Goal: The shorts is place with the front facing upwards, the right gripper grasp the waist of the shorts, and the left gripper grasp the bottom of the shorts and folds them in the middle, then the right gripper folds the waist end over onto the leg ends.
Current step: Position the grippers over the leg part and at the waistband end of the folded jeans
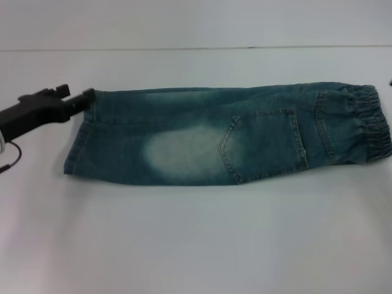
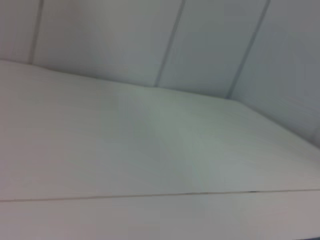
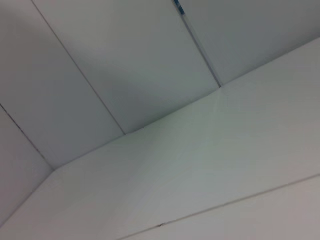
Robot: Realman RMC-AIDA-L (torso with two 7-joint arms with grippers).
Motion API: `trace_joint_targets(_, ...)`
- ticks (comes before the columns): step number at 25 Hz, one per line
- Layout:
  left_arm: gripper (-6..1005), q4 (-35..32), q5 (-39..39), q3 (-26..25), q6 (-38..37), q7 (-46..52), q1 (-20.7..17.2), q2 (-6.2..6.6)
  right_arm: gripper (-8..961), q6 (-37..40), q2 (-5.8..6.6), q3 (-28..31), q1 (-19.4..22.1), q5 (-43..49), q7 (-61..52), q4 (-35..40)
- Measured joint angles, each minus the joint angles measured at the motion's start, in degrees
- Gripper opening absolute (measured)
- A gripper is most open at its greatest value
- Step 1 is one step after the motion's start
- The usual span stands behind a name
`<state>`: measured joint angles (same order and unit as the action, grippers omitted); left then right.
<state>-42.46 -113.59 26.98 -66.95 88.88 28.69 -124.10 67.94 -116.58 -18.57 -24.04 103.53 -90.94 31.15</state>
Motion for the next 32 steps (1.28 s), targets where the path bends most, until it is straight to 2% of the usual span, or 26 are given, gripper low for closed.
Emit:
trace_joint_targets(4,668,-0.9,0.0,0.0,-6.9,0.1,-1.3,0.00,634,4.4,0.78,-0.6,3.4,0.8,-1.4,0.3)
trace_joint_targets(8,768,-0.7,0.0,0.1,-10.7,0.1,-1.8,-0.04,723,5.1,0.87,-1.2,4.5,3.8,-2.7,0.6)
trace_joint_targets(10,811,-0.4,0.0,0.1,-11.0,0.1,-1.8,-0.08,939,4.5,0.66,-1.2,4.2,5.4,-2.7,0.6)
trace_joint_targets(13,811,-0.3,0.0,0.2,-11.7,-0.1,-1.8,-0.09,942,2.9,0.30,-1.4,2.5,8.0,-4.3,0.6)
trace_joint_targets(24,811,-0.3,-0.3,0.9,-13.4,-0.1,-1.8,-0.19,914,-2.0,0.15,-1.7,-2.2,12.6,-7.8,0.1)
trace_joint_targets(32,812,-0.3,-0.1,1.9,-13.8,-0.2,-2.0,-0.26,884,-4.0,0.10,-4.4,-4.5,15.5,-11.2,0.0)
